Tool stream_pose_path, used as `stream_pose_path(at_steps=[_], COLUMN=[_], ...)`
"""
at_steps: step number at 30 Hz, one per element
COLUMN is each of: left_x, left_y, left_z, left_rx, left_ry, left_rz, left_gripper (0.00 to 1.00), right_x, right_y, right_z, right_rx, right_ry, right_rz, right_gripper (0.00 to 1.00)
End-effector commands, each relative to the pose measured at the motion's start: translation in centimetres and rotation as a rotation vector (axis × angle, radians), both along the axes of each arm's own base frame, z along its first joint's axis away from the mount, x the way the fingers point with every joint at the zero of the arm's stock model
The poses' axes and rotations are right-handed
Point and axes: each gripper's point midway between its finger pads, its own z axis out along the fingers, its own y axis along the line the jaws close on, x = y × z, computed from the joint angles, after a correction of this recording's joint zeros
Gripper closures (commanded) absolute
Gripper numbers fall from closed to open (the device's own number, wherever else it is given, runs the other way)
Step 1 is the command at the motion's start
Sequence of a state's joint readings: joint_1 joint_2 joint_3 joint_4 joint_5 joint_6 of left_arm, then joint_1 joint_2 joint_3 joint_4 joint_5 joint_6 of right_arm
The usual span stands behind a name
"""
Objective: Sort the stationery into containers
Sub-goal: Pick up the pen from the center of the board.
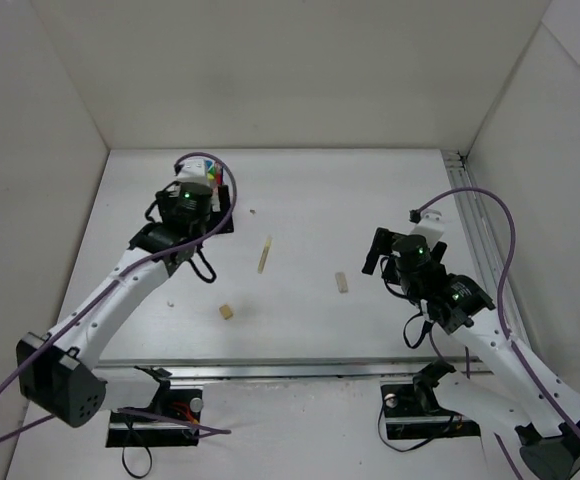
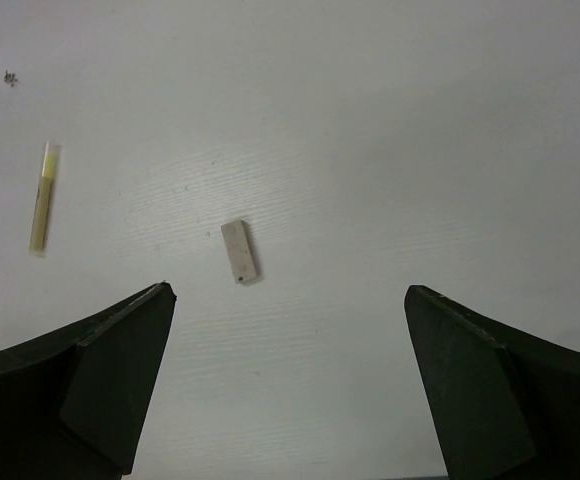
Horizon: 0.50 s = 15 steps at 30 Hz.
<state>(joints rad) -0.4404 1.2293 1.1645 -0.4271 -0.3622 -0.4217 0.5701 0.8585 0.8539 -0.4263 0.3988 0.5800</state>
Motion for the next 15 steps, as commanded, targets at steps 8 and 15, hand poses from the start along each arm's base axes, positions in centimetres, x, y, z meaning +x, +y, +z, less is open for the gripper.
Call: stream_pose_path(at_steps=[8, 15], left_x=[3.4, 3.6], left_y=[-9.1, -16.1], left_z=[-2.7, -3.0], left_rx=[0.127, -0.126], left_ry=[0.101, 0.007], left_rz=[-0.240, -0.618], left_gripper=[0.00, 0.00], right_x=[0.4, 0.0], right_y=[2.4, 3.1], right_z=[-1.2, -1.8], right_rx=[-0.001, -0.016], right_ry=[0.031, 0.057], right_rz=[0.146, 0.221], right_gripper=[0.02, 0.02])
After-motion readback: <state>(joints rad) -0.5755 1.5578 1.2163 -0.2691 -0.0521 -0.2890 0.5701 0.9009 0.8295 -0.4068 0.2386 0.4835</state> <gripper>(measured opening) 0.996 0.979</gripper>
